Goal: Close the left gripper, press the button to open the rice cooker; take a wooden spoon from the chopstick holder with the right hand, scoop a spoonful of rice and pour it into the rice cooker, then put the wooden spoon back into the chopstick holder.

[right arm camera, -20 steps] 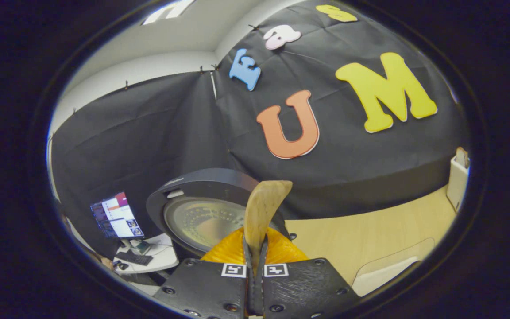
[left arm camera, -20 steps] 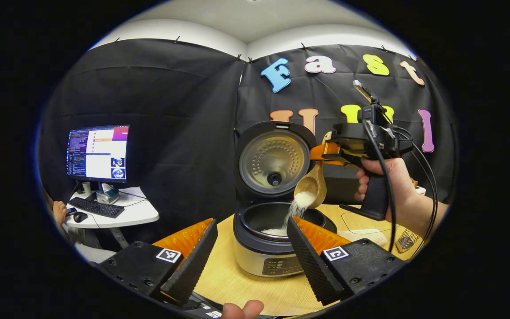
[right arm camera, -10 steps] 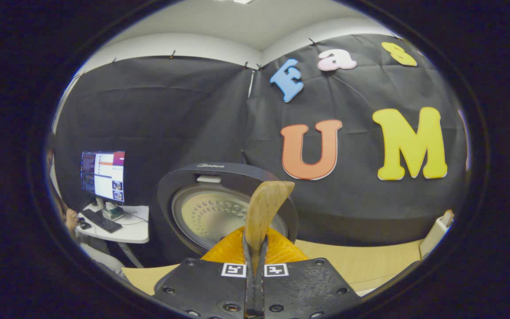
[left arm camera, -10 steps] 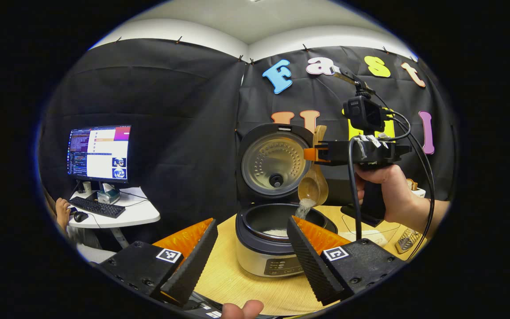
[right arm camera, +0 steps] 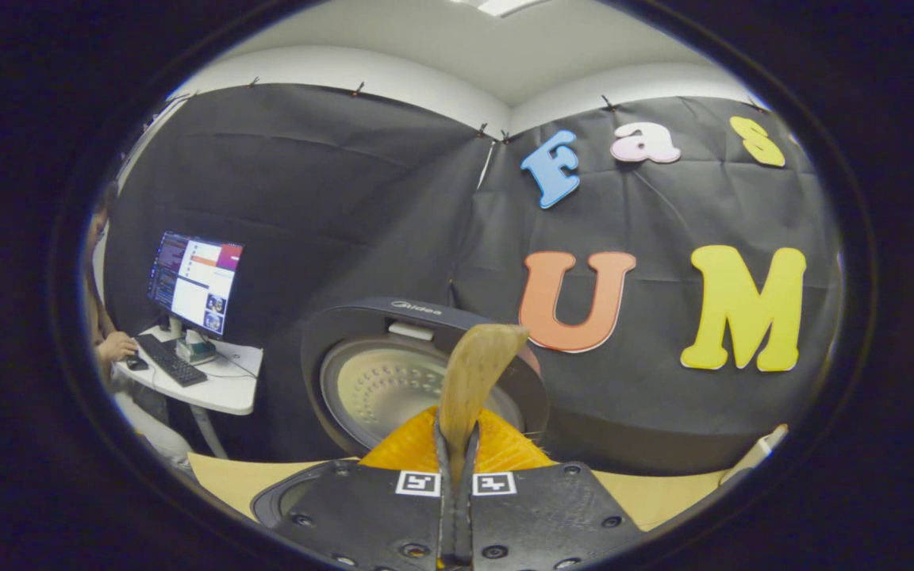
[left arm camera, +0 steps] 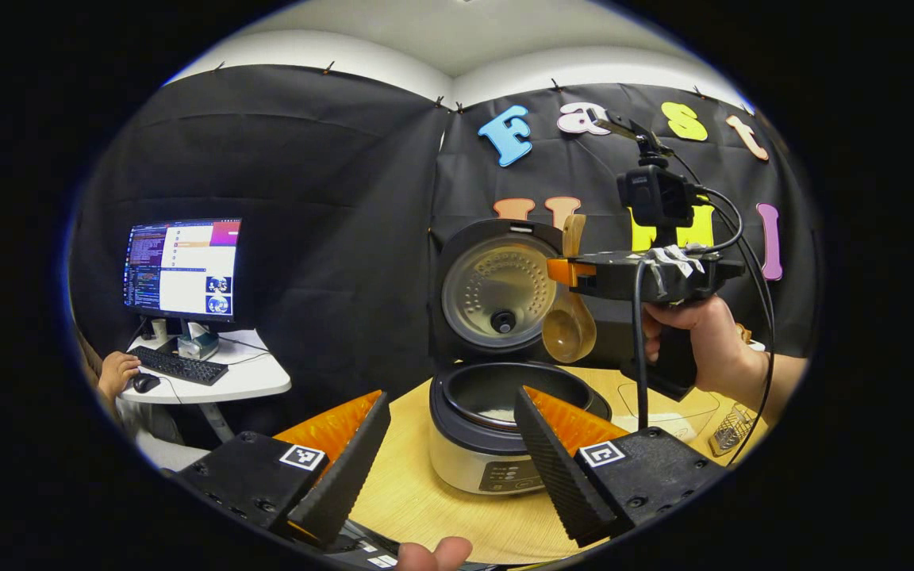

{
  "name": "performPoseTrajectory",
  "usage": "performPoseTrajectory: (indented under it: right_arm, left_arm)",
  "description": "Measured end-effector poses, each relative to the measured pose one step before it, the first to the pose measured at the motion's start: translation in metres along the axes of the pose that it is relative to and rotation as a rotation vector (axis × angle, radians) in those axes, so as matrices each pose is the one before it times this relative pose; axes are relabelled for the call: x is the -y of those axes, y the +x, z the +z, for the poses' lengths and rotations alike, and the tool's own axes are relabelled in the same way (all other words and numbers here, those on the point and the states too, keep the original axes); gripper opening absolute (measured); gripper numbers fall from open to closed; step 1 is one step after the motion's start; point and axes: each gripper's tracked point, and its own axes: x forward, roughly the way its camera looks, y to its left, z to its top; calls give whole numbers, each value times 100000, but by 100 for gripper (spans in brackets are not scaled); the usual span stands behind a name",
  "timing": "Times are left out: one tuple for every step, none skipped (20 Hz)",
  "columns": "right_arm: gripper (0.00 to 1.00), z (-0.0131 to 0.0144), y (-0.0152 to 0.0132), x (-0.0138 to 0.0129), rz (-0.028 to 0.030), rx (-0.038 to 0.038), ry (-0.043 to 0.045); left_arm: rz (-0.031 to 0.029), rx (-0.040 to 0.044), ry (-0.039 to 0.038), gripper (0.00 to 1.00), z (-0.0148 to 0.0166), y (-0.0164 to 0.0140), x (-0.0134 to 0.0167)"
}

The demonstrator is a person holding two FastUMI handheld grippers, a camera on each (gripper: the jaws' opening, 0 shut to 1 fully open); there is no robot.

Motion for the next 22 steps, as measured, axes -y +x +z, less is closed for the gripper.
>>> performPoseTrajectory:
  right_arm:
    - [0,227,-80,-146,597,616,528]
    - [0,122,-28,-311,769,629,1010]
    - [0,123,47,-259,385,356,1129]
    - [0,-23,-76,-82,-402,-219,333]
    - [1,10,-30,142,-307,-106,176]
    - [0,26,-63,135,243,90,933]
    - [0,23,-192,-29,-79,-111,2022]
    - [0,46,-152,208,-454,-393,1517]
    - [0,-135,-205,221,-17,-423,2014]
    - [0,70,-310,194,590,-454,2883]
    - [0,-19,-182,319,641,-556,3876]
    - [0,210,-313,437,386,-320,4240]
    - [0,144,-559,513,551,-459,4744]
    - [0,178,-641,534,38,-797,4490]
    - [0,112,-737,614,26,-537,4168]
    - [0,355,-724,688,-229,319,2991]
    - [0,375,-761,993,-866,770,2544]
    - [0,421,-869,1182,-1295,705,2529]
    - [0,385,-912,1131,-1439,546,2275]
    - [0,480,-1049,1263,-1607,588,2598]
    - [0,495,-1209,1561,-2000,795,2322]
    - [0,691,-1761,2296,-3184,1418,2541]
  left_arm:
    - [-4,84,-131,100,-9,21,-21]
    - [-3,-31,-125,100,36,-81,1]
    - [287,-148,-280,100,15,77,-86]
    - [512,-184,-269,100,32,-51,-214]
    - [391,-171,-288,100,-44,88,-183]
    - [266,-178,-425,100,-64,21,-87]
    - [2,-139,-399,100,-98,-91,-77]
    - [-40,118,-586,100,85,29,-123]
    - [-106,153,-445,100,129,-5,22]
    - [-179,162,-24,100,52,6,116]
    - [-241,234,313,100,-44,-109,161]
    - [-120,217,526,100,111,-15,108]
    - [2,150,462,100,35,-32,-37]
    - [-259,218,347,100,122,3,160]
    - [-518,189,287,100,69,89,359]
    - [-722,305,349,100,-21,-46,404]
    - [-725,208,407,100,41,-191,510]
    - [-723,59,464,100,48,-72,505]
    - [-823,296,492,100,230,-3,452]
    - [-827,342,411,100,55,-53,545]
    - [-935,261,422,100,174,68,344]
    - [-1240,310,584,100,44,0,676]
